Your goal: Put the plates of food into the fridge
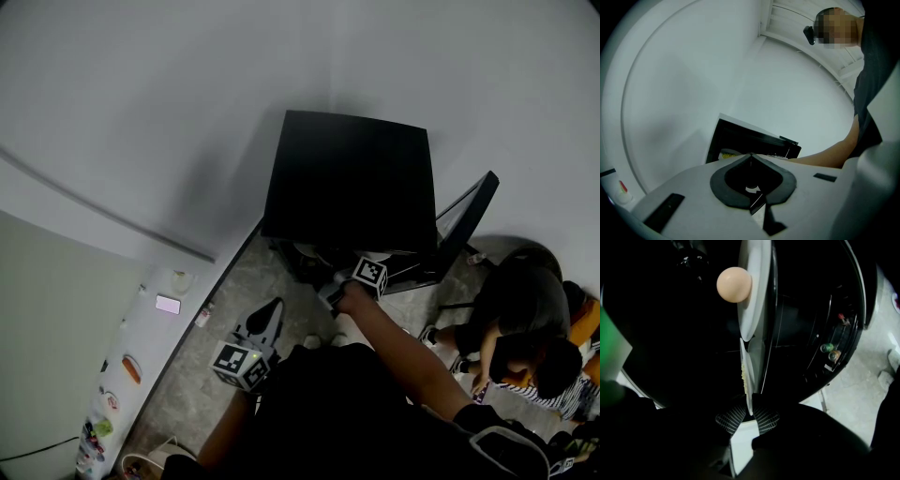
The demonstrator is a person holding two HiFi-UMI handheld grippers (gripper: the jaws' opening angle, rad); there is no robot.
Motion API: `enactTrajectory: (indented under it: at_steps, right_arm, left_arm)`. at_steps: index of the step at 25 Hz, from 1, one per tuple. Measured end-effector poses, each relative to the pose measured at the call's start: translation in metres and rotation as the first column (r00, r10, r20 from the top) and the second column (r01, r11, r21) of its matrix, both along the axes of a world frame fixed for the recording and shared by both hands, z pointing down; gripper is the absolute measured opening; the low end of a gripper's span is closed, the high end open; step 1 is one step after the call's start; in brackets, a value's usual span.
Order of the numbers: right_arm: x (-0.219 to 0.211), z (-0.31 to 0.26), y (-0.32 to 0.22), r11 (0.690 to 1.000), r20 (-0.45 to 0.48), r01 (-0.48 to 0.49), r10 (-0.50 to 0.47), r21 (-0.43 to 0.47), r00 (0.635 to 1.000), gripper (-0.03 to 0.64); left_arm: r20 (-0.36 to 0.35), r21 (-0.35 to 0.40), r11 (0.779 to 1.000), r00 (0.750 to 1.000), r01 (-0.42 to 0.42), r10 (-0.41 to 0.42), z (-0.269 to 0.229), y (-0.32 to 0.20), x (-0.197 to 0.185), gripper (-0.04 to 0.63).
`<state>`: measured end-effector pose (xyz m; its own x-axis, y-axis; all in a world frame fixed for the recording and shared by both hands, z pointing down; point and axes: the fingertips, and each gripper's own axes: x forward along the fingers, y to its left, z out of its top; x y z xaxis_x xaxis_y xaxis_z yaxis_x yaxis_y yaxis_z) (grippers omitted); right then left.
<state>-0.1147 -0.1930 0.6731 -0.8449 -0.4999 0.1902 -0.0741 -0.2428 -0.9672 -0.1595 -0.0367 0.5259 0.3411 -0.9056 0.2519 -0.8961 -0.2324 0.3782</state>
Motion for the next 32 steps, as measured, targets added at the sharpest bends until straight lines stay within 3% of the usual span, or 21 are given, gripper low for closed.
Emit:
enactTrajectory:
  at_steps: [4, 10, 12, 15, 19, 27, 32]
  right_arm:
    - [0.0, -0.007, 0.001, 1.0, 0.023, -0.004, 0.004, 0.015, 1.0, 0.142]
    - [0.003, -0.013, 0.018, 0.995, -0.019, 0.07, -0.069, 0.069, 0.997, 0.147]
    - [0.007, -0.012, 0.027, 0.99, -0.058, 0.117, -0.112, 0.083, 0.992, 0.142]
    - [0.018, -0.013, 0.036, 0.98, -0.113, 0.153, -0.138, 0.131, 0.984, 0.041]
    - [0.028, -0.026, 0.048, 0.966, -0.128, 0.166, -0.142, 0.2, 0.982, 0.029]
    - [0.042, -0.064, 0.075, 0.9, -0.176, 0.224, -0.168, 0.374, 0.97, 0.026]
    - [0.054, -0.086, 0.085, 0.832, -0.242, 0.266, -0.165, 0.487, 0.956, 0.026]
  left_arm:
    - [0.002, 0.001, 1.0, 1.0, -0.001, 0.001, -0.001, 0.001, 0.002, 0.023]
    - [0.005, 0.011, 1.0, 1.0, -0.006, 0.006, -0.005, 0.005, 0.005, 0.023]
    - [0.006, 0.013, 1.0, 1.0, -0.009, 0.009, -0.004, 0.006, 0.005, 0.023]
    - [0.004, 0.012, 1.0, 1.0, -0.015, 0.015, -0.003, 0.007, 0.006, 0.023]
    - [0.003, 0.017, 0.999, 0.999, -0.036, 0.036, -0.005, 0.011, 0.011, 0.023]
    - [-0.007, 0.029, 0.995, 0.996, -0.092, 0.092, -0.007, 0.018, 0.028, 0.023]
    - [-0.014, 0.04, 0.992, 0.993, -0.121, 0.121, -0.012, 0.021, 0.04, 0.023]
